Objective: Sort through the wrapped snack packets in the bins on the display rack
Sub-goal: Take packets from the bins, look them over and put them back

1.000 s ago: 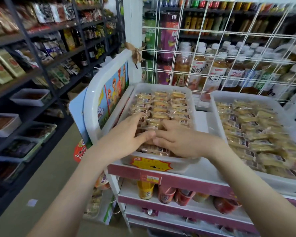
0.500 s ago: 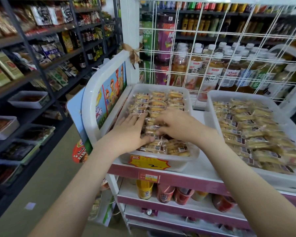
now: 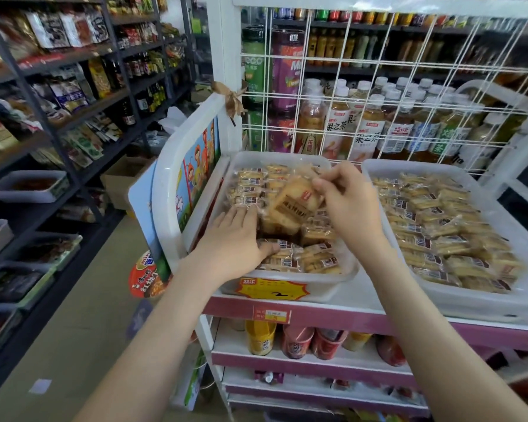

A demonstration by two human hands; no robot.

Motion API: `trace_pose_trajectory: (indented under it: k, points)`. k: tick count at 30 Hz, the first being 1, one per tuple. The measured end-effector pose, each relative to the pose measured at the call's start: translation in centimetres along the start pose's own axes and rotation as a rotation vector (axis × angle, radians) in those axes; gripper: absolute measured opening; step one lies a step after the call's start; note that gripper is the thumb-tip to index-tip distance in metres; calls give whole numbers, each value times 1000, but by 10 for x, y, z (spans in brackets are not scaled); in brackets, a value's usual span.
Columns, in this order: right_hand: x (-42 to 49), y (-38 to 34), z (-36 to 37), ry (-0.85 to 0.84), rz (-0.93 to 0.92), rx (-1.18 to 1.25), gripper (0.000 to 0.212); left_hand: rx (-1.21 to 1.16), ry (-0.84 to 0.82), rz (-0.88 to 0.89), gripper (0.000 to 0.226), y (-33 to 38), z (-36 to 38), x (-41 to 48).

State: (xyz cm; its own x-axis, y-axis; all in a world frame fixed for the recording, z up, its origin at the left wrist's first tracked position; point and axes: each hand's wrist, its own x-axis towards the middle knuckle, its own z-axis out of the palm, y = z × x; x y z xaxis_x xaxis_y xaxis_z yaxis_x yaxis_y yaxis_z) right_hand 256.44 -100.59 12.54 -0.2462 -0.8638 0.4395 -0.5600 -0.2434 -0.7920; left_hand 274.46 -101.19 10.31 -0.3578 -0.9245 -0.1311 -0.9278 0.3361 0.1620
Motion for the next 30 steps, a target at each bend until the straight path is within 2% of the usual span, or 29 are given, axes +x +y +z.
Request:
trace_pose_trajectory:
  k: [3, 6, 11, 13, 15, 18, 24, 27, 30]
  points:
    - [-7, -5, -10, 129, 102, 130, 21, -85, 115, 17, 82, 1, 0, -2]
    - [-20, -7, -17, 182, 194, 281, 16, -321, 352, 67, 60, 9, -6, -11]
    - [-53, -21, -27, 126, 242, 544, 8, -748, 469, 68, 34, 28, -15, -44]
    - [-69, -24, -31, 64, 231, 597, 9, -861, 479, 37, 25, 30, -14, -60]
    - [-86, -22, -37, 26, 164, 532, 10, -935, 498, 11, 13, 31, -10, -78]
    - [-120, -21, -49, 31, 122, 448, 16, -1021, 510, -54, 14, 37, 1, -110]
    - [-209, -4, -68, 47, 282, 460, 20, -1292, 331, -133, 6, 67, 47, -187]
    - [-253, 6, -74, 20, 355, 433, 21, -1189, 283, -176, 11, 73, 76, -219]
    - [-284, 9, -78, -30, 389, 435, 19, -1198, 245, -227, 8, 73, 98, -245]
